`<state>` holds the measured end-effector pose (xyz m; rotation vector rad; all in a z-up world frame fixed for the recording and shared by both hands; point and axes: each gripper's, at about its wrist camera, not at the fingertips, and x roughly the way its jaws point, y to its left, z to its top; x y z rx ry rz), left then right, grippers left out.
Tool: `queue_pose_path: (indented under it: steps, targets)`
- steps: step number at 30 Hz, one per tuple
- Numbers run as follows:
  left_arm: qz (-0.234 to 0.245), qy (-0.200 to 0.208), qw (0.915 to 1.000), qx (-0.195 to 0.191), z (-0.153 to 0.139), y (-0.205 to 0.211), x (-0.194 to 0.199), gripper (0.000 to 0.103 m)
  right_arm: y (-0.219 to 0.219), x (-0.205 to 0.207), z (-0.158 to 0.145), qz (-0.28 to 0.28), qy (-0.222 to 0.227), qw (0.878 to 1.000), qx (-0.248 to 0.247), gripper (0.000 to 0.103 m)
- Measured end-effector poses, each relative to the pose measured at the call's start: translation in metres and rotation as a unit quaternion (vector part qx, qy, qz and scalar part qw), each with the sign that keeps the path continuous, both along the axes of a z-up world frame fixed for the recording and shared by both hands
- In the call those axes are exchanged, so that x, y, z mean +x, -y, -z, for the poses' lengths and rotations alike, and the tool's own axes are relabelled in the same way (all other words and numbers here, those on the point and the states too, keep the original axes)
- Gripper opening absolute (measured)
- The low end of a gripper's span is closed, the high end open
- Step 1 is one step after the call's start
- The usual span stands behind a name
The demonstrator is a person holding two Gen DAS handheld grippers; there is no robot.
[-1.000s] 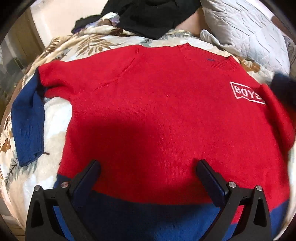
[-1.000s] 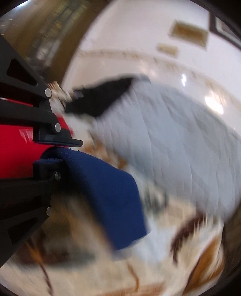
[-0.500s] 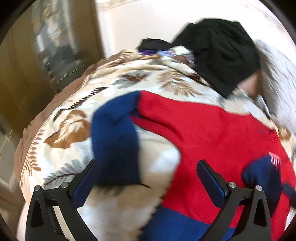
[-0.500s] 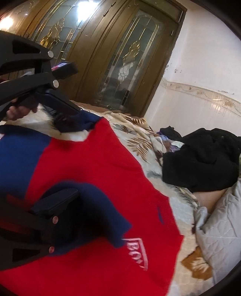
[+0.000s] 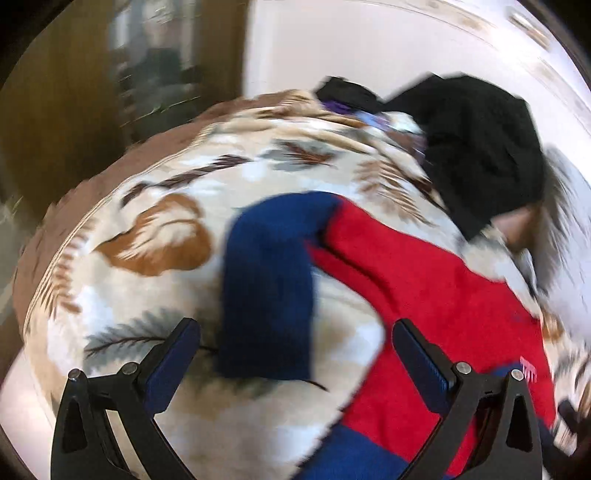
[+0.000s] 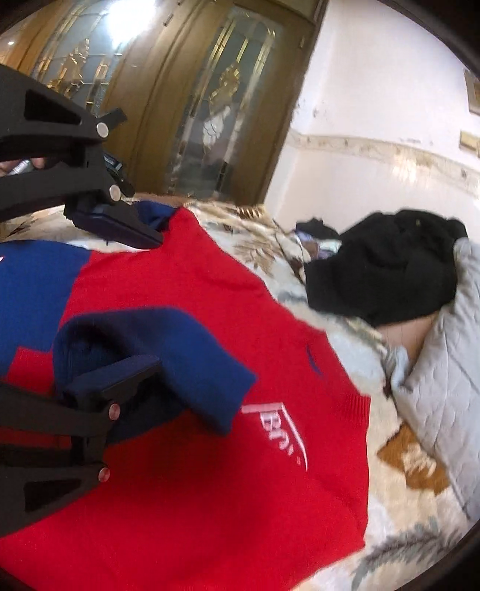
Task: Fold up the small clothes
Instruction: 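Fold the gripped navy sleeve across the sweater body with the right tool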
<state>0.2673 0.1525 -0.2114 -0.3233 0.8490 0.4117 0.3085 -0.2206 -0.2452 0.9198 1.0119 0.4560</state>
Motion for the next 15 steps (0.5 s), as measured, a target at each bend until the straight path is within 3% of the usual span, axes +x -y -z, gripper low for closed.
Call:
queue_pose_path:
  steps: [4, 6, 8, 11, 15]
  targets:
    - [0.081, 0.014, 0.9966, 0.006, -0.007, 0.039, 0.007, 0.103, 0.021, -0.003, 0.008, 0.048, -0.031, 0.998, -0.014, 0.065]
    - [0.101, 0.015, 0.9947, 0.013, -0.008, 0.050, 0.008, 0.103, 0.027, 0.000, 0.018, 0.050, -0.050, 0.997, 0.008, 0.065]
    - [0.100, 0.013, 0.9946, 0.025, -0.009, 0.052, 0.008, 0.103, 0.019, 0.005, 0.030, 0.035, -0.071, 0.996, 0.048, 0.065]
    - [0.066, 0.006, 0.9974, 0.028, -0.007, 0.036, 0.008, 0.103, -0.009, 0.014, 0.035, 0.004, -0.073, 0.995, 0.062, 0.065]
    - [0.023, 0.001, 0.9994, 0.025, -0.003, 0.004, 0.002, 0.103, -0.049, 0.015, 0.012, -0.034, -0.010, 0.996, 0.082, 0.065]
